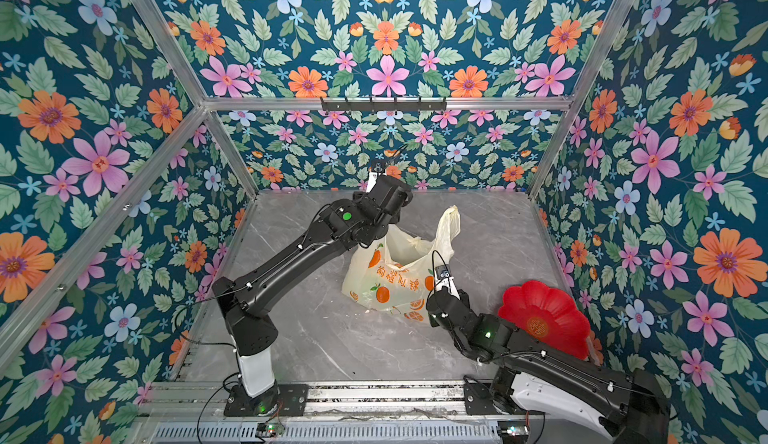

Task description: Take the fake fruits out of the plastic bag

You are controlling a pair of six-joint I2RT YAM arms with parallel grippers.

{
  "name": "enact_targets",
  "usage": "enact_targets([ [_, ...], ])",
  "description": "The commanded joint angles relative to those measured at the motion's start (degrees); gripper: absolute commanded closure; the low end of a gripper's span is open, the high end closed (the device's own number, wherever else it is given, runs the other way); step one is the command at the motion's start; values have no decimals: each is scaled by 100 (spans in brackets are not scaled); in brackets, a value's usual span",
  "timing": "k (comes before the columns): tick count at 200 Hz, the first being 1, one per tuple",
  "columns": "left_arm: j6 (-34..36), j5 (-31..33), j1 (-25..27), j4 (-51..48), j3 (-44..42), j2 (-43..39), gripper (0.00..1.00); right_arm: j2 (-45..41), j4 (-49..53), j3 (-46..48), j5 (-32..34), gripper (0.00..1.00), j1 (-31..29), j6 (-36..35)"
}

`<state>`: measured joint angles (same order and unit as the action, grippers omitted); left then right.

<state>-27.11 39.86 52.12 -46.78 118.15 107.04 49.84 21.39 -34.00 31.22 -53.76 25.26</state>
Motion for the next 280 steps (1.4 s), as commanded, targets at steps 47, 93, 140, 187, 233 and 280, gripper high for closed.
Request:
enact_targets([
  [47,-75,-1400,-1331,1110,-658,-588,96,640,-776,-696,-1359,94,1241,-557],
  [93,141,-2120,-2117,1512,22,-467,100,1840,-832,-2292,-1716,99,1742,-1157],
  [140,234,-2240,-2276,2420,-1246,-1566,100,2102,-859,-2666,-1858,100,1746,-1267],
  [187,-360,-2927,-2263,4091,-4714,-3501,100,2058,-1526,-1280,-2605,97,1688,-620],
  [233,-944,-3581,-2259,4748,-6768,-4385,100,1705,-1005,-717,-2473,61,1505,-55],
  [280,-1014,-4016,-2226,5160,-7375,-4807,100,643,380,-1273,-2339,24,1458,603],
])
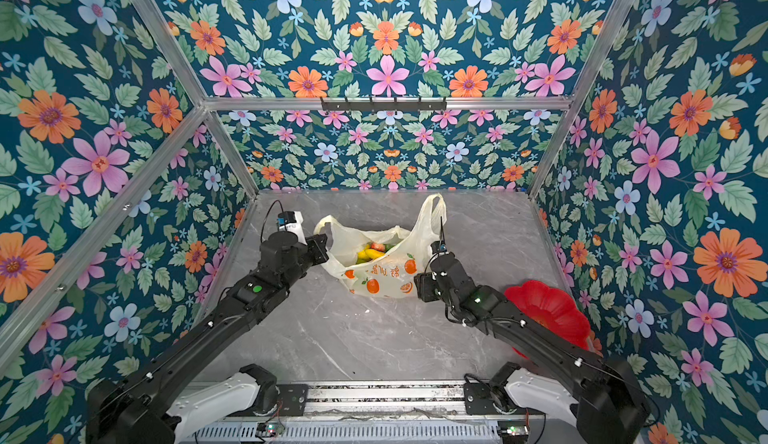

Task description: Take the fake fruits out of the plastic bag

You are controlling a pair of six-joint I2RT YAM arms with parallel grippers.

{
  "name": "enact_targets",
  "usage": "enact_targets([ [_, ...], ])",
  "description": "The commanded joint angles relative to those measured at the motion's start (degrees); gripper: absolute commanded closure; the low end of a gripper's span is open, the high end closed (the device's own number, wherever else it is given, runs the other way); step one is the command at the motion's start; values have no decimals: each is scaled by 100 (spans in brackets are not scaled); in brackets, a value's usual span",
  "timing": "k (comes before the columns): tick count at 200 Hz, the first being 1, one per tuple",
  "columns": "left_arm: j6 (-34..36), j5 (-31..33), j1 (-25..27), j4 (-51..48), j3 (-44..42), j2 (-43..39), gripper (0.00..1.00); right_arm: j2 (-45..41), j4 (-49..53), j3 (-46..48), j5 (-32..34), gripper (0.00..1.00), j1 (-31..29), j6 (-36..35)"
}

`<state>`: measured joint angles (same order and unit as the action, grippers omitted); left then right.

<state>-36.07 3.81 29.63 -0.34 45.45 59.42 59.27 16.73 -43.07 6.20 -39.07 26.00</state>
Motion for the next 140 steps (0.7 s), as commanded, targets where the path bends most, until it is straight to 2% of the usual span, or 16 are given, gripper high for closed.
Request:
enact_targets([
  [1,-114,-419,29,516,-110,-44,100,-300,887,-398,185,24,-12,547],
  [36,-75,-417,177,699,-281,-140,100,62,2244,-1895,911,16,-9,1039],
  [75,-40,-222,439,606,-287,-348,100,1182,3074,-3522,1645,10,0,1281],
  [140,-102,-74,727,664,-503,-571,100,2923,3466,-5341,1811,1,302,1511],
])
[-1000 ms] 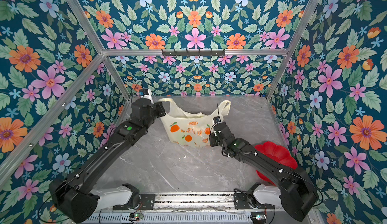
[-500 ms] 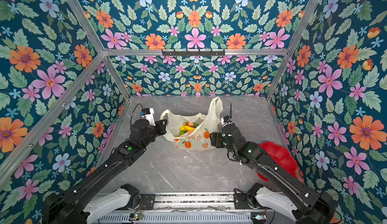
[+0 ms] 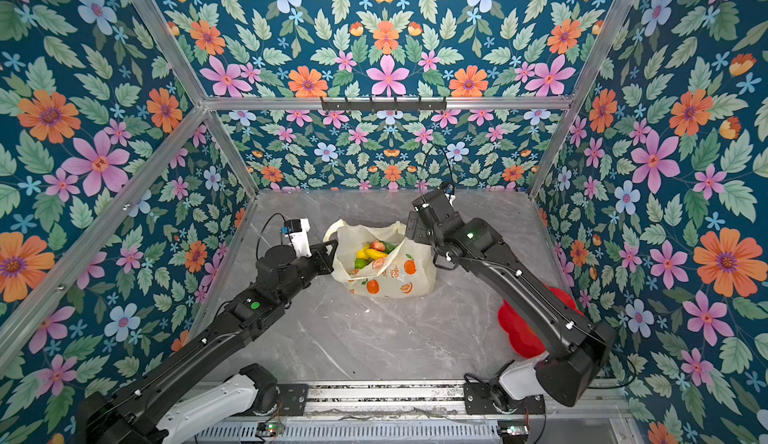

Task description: Take the fake fruits out of the plastic bag

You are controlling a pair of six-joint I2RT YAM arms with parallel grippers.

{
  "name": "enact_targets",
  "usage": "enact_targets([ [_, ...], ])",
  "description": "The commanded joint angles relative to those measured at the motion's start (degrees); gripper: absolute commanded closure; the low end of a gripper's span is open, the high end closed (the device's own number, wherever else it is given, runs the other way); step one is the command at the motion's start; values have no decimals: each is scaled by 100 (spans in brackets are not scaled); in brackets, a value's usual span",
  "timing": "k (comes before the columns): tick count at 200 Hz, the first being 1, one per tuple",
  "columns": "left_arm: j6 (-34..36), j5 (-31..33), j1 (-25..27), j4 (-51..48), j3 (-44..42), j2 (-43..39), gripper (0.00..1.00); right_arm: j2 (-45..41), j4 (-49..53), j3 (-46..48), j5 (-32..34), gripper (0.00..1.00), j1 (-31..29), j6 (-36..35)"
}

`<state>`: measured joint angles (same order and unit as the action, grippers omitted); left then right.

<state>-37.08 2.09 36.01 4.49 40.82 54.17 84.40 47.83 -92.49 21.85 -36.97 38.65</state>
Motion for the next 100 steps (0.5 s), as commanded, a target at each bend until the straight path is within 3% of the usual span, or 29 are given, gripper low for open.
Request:
enact_targets([
  [1,-1,103,94,178,-44,-47,100,432,366,-418,261,1,98,251],
  [66,-27,418,348,72,-157,-144,100,1572,962,-1142,358,3,314,609],
  [84,-45,634,354,-117,-168,-210,100,1319,630,-628,134,11,322,579],
  [100,-66,878,353,-219,-238,-300,100,1115,371,-104,-175,25,338,563],
])
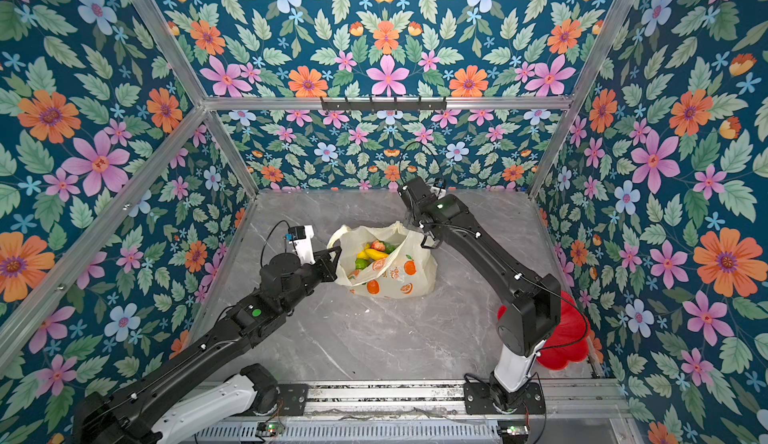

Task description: Take the fake fruits out of the plastic bag

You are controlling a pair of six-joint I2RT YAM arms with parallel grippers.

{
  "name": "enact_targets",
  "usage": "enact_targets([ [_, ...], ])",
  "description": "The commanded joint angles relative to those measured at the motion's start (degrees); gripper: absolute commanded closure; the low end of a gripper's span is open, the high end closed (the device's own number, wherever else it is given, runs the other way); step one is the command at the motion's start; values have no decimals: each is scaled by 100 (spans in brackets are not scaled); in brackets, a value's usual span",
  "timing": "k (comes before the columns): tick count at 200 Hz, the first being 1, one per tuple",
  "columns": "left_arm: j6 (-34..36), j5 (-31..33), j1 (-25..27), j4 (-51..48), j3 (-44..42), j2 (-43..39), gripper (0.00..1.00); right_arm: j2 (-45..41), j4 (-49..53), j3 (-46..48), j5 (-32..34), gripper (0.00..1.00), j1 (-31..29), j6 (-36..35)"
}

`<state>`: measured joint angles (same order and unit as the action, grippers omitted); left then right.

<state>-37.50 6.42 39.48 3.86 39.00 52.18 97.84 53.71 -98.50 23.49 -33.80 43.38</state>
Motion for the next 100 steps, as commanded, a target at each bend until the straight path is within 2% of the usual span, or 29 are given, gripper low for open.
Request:
enact_targets([
  [1,-32,455,6,-165,-58,-102,100,-340,-228,524,-355,26,22,92],
  [19,-113,718,7,-335,-63,-114,100,-822,-525,1064,-588,42,40,81],
  [33,-118,872,-9,-413,-15,-42,100,-1159,-865,1476,-881,59,103,68],
  [50,-118,993,-97,-570,274,195,100,-1466,-1299,1856,-1434,78,265,103],
  [62,-6,931,-253,-614,640,468,100,-1560,-1564,1935,-1792,87,388,114],
  [89,356,788,-763,-894,2033,1390,100,-1331,-1747,1360,-2015,100,506,-171],
  [100,458,638,-1024,-983,2699,1779,100,-1080,-1746,897,-2228,100,660,-263],
])
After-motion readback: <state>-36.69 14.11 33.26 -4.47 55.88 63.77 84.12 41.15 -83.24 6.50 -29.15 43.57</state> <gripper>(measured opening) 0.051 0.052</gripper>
